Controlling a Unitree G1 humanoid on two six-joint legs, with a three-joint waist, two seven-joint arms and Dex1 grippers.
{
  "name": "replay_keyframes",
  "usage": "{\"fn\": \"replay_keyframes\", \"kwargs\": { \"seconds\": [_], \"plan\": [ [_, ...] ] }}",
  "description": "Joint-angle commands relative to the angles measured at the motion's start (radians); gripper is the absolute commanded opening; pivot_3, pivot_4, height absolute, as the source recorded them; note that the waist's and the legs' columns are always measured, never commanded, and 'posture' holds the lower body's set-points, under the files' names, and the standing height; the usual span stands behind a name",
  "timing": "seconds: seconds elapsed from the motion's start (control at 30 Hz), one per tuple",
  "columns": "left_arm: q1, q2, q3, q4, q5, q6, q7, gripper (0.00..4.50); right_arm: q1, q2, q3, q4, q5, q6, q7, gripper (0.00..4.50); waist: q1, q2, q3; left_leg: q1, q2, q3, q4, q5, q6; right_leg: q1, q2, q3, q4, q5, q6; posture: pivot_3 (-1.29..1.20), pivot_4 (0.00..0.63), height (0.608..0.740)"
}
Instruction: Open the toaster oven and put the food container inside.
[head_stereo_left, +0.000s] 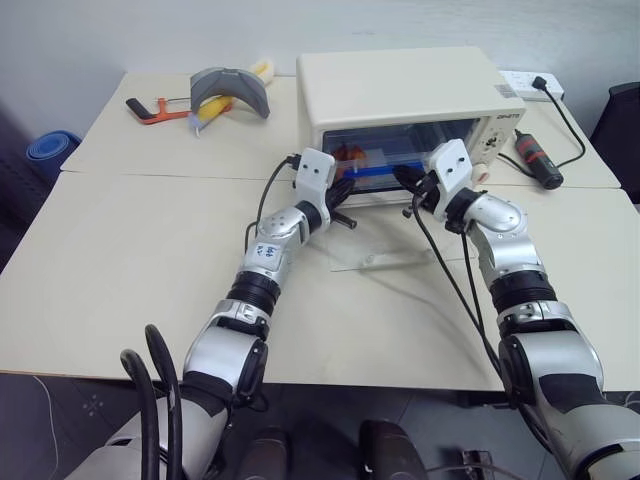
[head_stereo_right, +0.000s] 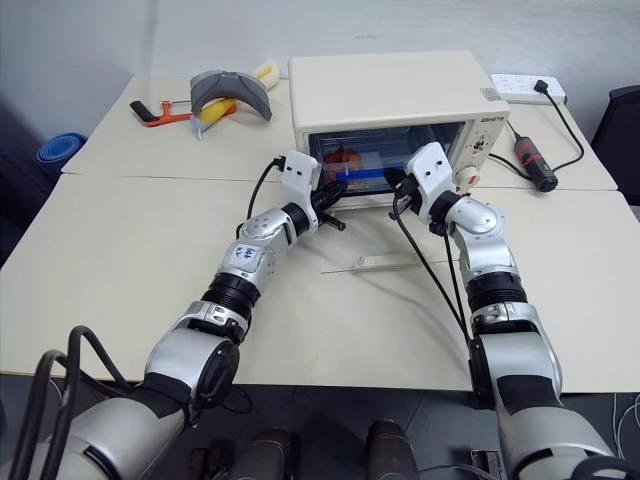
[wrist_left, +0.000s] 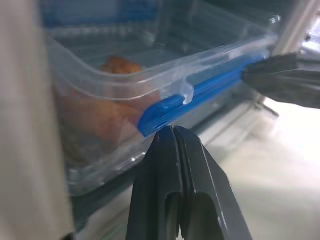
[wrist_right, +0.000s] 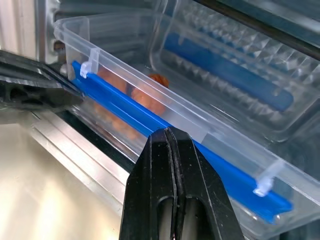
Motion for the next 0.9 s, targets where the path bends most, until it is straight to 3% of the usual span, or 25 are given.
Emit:
{"fn": "replay_keyframes", "kwargs": {
  "seconds": [0.03,0.17,0.27,0.37,0.57,0.77,0.9],
  "plan": [
    [0.066,0.02,-0.041,-0.218,-0.062,0.078,-0.184,0.01,0.053,-0.029,-0.035,-0.138,0.07,0.047,0.085,0.0,-0.001,0.0,0.0,0.0,0.0,0.0,0.0,0.0,0.0,0.0,0.0,0.0,0.0,0.0,0.0,0.0,0.15,0.74],
    [0.185,0.109,-0.076,-0.505,-0.112,0.218,-0.302,0.01,0.156,-0.081,-0.034,-0.338,0.125,0.153,0.171,0.0,-0.003,0.0,0.0,0.0,0.0,0.0,0.0,0.0,0.0,0.0,0.0,0.0,0.0,0.0,0.0,0.0,0.15,0.74],
    [0.312,0.275,-0.019,-0.751,-0.251,0.332,-0.474,0.01,0.281,-0.186,-0.07,-0.527,0.188,0.252,0.247,0.0,-0.005,0.001,0.0,0.0,0.001,0.0,-0.001,0.0,0.0,-0.001,0.001,0.0,0.0,0.0,0.0,0.0,0.15,0.74],
    [0.401,0.422,0.024,-0.825,-0.291,0.321,-0.588,0.83,0.375,-0.284,-0.115,-0.588,0.22,0.295,0.294,0.0,0.0,0.002,0.0,0.001,0.001,0.0,-0.001,0.0,0.0,0.0,0.001,0.001,0.0,0.0,0.0,0.0,0.15,0.74],
    [0.621,0.667,0.14,-0.868,-0.396,0.371,-0.804,2.63,0.462,-0.427,-0.173,-0.357,0.177,0.171,0.382,0.0,0.002,0.002,0.0,0.002,0.001,0.0,0.0,0.0,0.0,0.003,0.001,0.001,-0.002,0.0,0.0,0.0,0.15,0.74],
    [0.755,0.715,0.221,-0.942,-0.449,0.35,-0.828,4.33,0.361,-0.446,-0.113,0.009,0.057,-0.031,0.371,0.0,-0.001,0.002,0.001,0.002,0.001,0.001,0.0,0.0,0.001,0.003,0.0,0.001,-0.003,0.0,0.0,0.0,0.15,0.74],
    [0.797,0.687,0.21,-0.98,-0.456,0.334,-0.808,4.46,0.302,-0.39,-0.118,0.157,0.057,-0.095,0.38,0.0,-0.002,0.003,0.001,0.002,0.002,0.001,-0.001,0.0,0.001,0.003,0.0,0.001,-0.003,0.0,0.0,0.0,0.15,0.74]
  ]
}}
